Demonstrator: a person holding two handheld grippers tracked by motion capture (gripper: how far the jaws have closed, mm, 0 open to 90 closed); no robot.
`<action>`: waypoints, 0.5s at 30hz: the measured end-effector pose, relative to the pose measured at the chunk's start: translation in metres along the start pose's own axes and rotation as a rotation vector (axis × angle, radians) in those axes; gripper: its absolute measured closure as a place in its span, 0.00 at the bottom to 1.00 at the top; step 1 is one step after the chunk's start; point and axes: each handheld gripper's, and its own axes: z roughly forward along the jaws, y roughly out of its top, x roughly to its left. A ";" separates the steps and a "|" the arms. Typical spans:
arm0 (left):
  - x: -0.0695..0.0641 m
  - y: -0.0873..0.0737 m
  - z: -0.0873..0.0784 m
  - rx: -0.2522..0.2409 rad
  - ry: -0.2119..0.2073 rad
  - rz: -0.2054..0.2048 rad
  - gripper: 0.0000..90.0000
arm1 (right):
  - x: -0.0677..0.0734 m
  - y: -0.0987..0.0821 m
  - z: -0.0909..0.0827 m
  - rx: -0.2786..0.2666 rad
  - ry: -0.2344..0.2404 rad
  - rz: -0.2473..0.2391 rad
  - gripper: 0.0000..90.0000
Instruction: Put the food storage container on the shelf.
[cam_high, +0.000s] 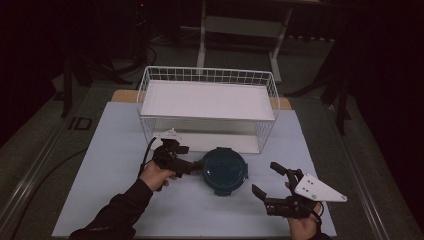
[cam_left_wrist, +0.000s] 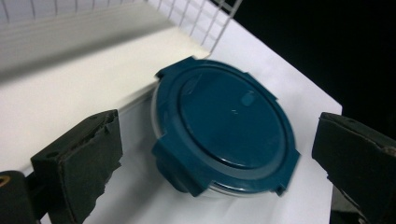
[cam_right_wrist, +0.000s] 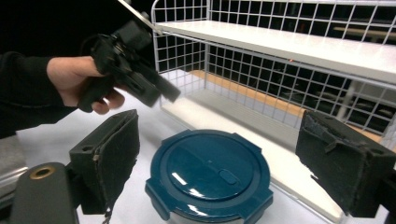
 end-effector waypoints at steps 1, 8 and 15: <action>0.004 -0.001 0.004 0.007 0.004 -0.022 0.02 | 0.001 0.001 0.000 0.003 -0.004 -0.005 0.14; 0.018 -0.007 0.022 0.113 0.006 -0.175 0.03 | 0.006 -0.001 0.005 0.009 -0.060 -0.018 0.11; 0.026 -0.010 0.033 0.193 -0.023 -0.306 0.07 | 0.007 -0.004 0.009 0.039 -0.049 -0.020 0.11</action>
